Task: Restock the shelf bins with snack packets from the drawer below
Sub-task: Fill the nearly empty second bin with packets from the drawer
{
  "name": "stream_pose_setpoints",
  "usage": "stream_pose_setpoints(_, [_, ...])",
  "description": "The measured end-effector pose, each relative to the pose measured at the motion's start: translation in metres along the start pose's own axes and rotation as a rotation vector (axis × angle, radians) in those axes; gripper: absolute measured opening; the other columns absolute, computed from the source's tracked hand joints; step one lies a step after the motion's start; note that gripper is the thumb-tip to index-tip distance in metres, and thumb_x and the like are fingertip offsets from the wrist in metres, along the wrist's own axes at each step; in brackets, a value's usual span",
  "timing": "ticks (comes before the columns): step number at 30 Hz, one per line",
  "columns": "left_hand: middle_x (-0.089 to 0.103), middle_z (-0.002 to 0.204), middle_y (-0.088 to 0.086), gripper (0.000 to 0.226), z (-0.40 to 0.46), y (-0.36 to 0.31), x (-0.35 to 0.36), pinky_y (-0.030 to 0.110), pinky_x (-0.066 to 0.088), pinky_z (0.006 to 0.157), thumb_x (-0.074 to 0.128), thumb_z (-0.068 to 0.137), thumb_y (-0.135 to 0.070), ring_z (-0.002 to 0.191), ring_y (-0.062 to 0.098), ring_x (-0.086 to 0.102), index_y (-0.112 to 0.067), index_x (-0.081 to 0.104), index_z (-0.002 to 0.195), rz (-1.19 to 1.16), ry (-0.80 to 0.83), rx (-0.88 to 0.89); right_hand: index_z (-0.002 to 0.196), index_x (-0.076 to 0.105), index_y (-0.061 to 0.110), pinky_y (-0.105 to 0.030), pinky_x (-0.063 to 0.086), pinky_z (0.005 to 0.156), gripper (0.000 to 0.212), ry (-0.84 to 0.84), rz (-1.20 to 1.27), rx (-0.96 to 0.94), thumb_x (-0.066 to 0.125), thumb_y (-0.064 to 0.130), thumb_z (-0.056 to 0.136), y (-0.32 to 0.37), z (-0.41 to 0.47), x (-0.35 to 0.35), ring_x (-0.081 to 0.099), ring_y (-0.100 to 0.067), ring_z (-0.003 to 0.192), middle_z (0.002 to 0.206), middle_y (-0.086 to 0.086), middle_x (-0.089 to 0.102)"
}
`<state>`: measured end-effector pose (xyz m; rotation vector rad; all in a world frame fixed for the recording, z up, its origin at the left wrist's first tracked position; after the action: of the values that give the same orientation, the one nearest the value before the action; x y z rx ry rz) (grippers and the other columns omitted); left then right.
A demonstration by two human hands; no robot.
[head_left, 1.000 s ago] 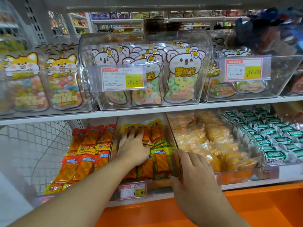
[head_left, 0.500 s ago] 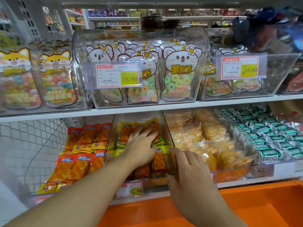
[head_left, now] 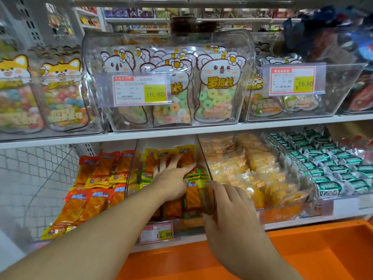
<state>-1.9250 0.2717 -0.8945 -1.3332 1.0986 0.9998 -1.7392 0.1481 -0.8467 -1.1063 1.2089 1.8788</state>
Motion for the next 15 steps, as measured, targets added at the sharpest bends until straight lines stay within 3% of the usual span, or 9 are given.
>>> stream_pose_setpoints(9, [0.012,0.171,-0.009,0.091,-0.011,0.008,-0.006,0.047,0.0,0.127,0.063,0.091,-0.033,0.159,0.019,0.003,-0.044,0.009,0.163,-0.086,-0.145,0.027,0.157,0.017,0.034,-0.031,0.03,0.119,0.07,-0.009,-0.003,-0.019,0.054,0.042,0.098,-0.001,-0.001,0.001,0.026,-0.009,0.138,0.15,0.018,0.035])
stream_pose_setpoints(15, [0.02,0.17,-0.005,0.081,-0.026,0.011,-0.015,0.045,0.012,0.129,0.064,0.094,-0.037,0.157,0.02,0.014,-0.037,0.02,0.162,-0.221,-0.197,-0.001,0.156,0.021,0.033,-0.029,0.029,0.12,0.07,-0.008,0.006,-0.018,0.056,0.039,0.097,-0.001,-0.002,0.0,0.026,-0.008,0.14,0.149,0.018,0.035])
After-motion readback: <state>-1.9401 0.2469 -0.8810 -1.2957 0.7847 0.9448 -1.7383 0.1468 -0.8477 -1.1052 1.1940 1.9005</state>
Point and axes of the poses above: each hand's wrist, its own z-axis towards the middle knuckle, its own x-axis out of the palm, y = z × x, the point moved 3 cm from there along z, towards the middle knuckle
